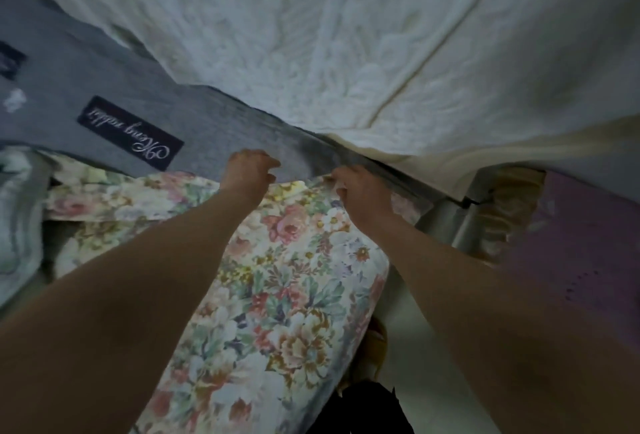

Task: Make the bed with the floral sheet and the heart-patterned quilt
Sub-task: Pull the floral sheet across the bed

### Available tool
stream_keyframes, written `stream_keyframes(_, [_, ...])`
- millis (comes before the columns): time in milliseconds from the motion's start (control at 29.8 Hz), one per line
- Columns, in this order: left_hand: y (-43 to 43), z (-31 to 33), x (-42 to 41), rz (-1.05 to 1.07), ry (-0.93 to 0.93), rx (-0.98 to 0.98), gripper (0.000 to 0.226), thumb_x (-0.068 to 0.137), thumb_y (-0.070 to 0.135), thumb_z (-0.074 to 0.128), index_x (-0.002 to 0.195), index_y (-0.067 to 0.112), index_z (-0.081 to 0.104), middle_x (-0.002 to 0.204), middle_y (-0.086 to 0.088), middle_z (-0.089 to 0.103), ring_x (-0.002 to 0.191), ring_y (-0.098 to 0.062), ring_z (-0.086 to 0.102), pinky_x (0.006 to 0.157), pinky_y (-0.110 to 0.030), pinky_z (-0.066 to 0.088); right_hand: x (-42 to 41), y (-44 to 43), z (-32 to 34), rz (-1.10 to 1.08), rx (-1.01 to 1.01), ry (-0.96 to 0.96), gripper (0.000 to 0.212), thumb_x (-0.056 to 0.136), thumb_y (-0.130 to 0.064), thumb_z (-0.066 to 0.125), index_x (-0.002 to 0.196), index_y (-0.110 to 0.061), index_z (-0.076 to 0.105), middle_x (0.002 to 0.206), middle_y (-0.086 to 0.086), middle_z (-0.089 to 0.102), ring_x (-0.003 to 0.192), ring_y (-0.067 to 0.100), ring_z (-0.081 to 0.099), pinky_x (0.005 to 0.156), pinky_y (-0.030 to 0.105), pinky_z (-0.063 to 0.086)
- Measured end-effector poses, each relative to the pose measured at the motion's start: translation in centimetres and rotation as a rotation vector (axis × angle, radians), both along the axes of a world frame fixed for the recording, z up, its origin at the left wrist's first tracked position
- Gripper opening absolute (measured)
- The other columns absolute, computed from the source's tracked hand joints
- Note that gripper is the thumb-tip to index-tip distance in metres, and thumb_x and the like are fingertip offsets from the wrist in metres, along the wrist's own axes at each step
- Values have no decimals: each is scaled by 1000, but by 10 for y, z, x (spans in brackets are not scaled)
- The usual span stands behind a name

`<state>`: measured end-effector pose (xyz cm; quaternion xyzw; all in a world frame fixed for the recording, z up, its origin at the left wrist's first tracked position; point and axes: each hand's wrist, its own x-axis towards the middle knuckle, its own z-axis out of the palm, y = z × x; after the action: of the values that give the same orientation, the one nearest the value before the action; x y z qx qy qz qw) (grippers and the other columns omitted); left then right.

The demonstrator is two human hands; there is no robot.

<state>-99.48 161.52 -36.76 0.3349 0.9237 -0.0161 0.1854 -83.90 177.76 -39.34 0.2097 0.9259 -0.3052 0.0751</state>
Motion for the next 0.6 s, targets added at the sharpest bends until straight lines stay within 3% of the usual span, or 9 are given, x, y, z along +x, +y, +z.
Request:
stream_keyframes(101, [-56,21,-18,47,18,-23,33,94,18,64,127,14,66,132,-12,61,121,-32,55,102,-38,42,-19,-31,19,43,25,-20,32,96,-9,50,125,-18,61,119,12,61,103,35,58,71,38,43])
stream_keyframes(235, [-128,40,-41,133,50,-47,33,91,18,67,124,15,68,129,-10,63,118,-31,56,101,-37,43,-48,-72,34,126,62,-51,45,94,-4,52,134,-22,57,127,10,60,113,31,56,82,36,47])
stream_keyframes(369, [-191,50,-68,225,66,-92,32,94,19,64,126,19,67,130,-7,63,119,-29,55,99,-35,43,-84,-115,42,184,62,-50,43,97,-3,44,136,-18,56,131,11,56,119,30,51,90,36,43])
stream_keyframes(503, [-224,37,-98,258,43,-152,37,92,19,67,128,26,65,131,-2,61,119,-24,54,98,-34,45,-123,-147,28,213,80,-68,31,100,-12,46,126,-15,62,121,10,60,112,30,54,79,33,41])
stream_keyframes(603, [-225,15,-118,273,17,-124,40,91,15,69,129,25,64,131,-2,61,119,-24,54,99,-33,44,-144,-155,8,222,104,-147,21,98,-7,46,105,-12,65,104,11,61,101,29,55,69,30,31])
